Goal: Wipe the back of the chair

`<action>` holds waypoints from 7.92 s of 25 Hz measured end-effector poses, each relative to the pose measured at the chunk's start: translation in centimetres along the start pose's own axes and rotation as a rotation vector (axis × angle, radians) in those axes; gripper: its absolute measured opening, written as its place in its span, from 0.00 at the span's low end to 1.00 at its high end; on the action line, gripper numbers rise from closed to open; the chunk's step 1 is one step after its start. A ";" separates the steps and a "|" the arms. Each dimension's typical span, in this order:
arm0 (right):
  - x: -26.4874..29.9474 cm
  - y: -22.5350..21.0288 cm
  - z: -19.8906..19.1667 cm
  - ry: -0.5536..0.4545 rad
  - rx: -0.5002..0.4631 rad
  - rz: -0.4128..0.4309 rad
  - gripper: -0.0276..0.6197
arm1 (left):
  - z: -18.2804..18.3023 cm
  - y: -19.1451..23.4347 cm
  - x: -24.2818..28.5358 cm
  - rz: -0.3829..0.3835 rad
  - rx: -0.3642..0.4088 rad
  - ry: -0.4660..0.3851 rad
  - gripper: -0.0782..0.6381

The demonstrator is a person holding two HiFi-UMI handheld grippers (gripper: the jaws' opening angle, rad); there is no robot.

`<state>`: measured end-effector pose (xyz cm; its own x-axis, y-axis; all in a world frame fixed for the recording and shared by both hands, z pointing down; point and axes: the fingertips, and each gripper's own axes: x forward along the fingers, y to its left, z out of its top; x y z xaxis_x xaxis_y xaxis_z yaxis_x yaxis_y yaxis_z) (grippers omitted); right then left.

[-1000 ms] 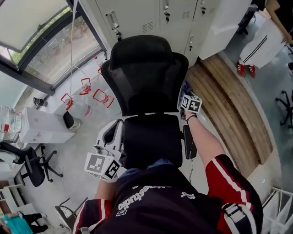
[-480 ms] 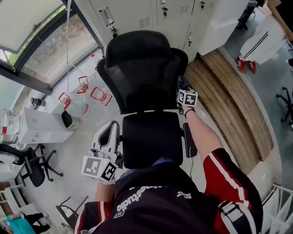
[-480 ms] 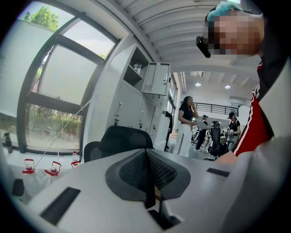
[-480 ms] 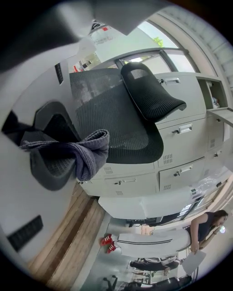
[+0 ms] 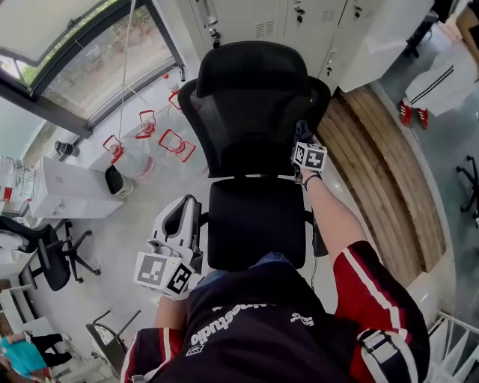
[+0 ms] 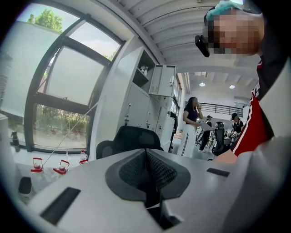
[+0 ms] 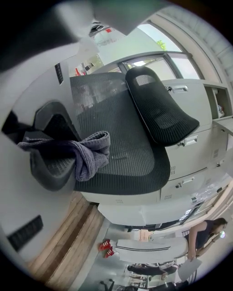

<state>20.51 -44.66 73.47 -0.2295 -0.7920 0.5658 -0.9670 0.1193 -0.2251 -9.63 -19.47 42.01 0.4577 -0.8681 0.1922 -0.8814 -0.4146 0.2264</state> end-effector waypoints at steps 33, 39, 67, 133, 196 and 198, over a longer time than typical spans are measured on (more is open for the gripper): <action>11.2 38.9 -3.8 0.065 -0.094 0.257 0.14 | 1.5 22.1 -15.1 0.226 -0.048 -0.017 0.15; 11.0 47.4 -5.5 0.105 -0.186 0.483 0.14 | 1.6 24.0 -16.1 0.245 -0.051 -0.016 0.15; 1.0 39.8 -12.0 0.115 -0.138 0.496 0.14 | 0.0 12.6 -11.6 0.151 -0.055 -0.032 0.15; 0.6 -6.2 -12.0 0.151 -0.010 -0.083 0.13 | -4.2 -4.4 3.4 -0.079 0.016 0.090 0.15; -54.5 36.4 -3.2 -0.323 -0.310 0.463 0.14 | 0.5 -4.1 -25.1 -0.093 0.075 -0.107 0.15; -56.5 36.9 -4.8 -0.330 -0.306 0.437 0.14 | -0.1 -5.1 -27.1 -0.120 0.075 -0.110 0.15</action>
<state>-2.71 7.34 37.02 -0.6114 -0.7689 0.1870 -0.7910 0.6008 -0.1157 -17.50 6.17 35.75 0.5483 -0.8340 0.0612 -0.8292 -0.5327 0.1692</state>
